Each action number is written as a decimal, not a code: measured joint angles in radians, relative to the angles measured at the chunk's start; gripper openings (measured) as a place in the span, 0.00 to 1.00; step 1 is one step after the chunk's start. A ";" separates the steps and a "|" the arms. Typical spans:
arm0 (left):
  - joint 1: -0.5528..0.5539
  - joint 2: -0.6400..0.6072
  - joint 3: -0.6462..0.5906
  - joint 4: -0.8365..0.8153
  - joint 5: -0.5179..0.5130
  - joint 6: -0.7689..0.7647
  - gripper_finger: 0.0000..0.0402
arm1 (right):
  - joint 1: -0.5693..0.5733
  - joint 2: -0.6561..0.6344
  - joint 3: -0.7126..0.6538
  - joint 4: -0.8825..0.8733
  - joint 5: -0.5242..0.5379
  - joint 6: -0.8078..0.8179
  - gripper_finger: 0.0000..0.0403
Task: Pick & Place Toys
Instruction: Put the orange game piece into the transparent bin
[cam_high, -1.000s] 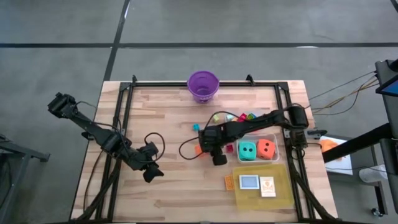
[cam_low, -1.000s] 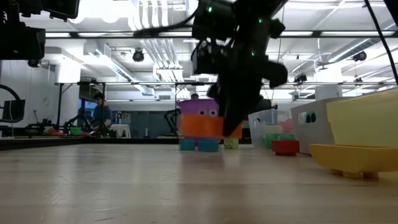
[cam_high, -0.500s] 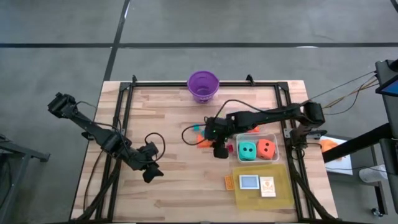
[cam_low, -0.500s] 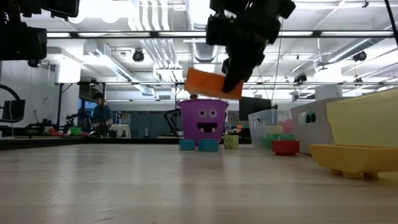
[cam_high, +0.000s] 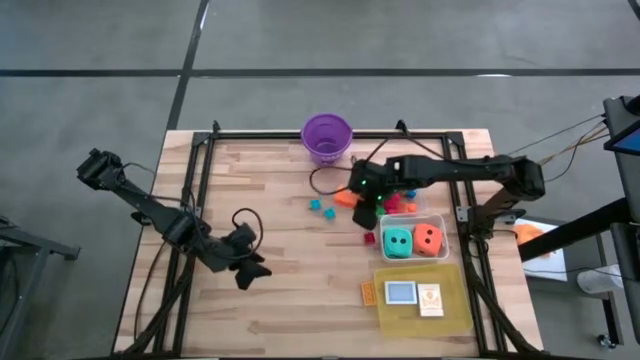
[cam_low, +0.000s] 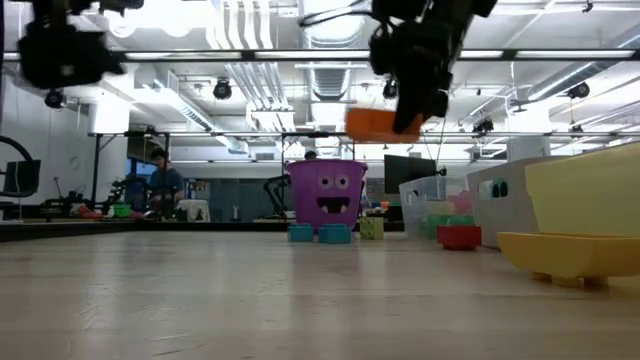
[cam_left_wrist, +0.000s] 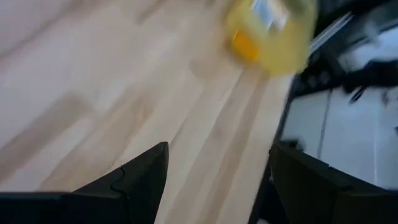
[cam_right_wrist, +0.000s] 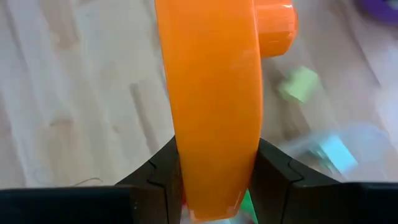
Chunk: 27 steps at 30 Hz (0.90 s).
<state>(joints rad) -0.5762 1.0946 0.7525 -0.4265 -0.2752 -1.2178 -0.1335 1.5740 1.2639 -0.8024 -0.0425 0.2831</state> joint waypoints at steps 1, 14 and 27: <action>0.001 0.000 0.000 0.027 -0.030 0.019 0.67 | -0.015 -0.015 -0.016 -0.007 0.001 0.006 0.31; 0.004 0.000 0.087 0.194 -0.391 0.820 0.67 | -0.206 -0.197 -0.299 -0.010 -0.089 0.164 0.31; 0.009 0.000 0.100 0.137 -0.387 0.815 0.67 | -0.247 -0.122 -0.340 0.006 -0.051 0.154 0.31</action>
<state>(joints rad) -0.5674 1.0950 0.8524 -0.2899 -0.6626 -0.4024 -0.3809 1.4524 0.9237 -0.7967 -0.0937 0.4373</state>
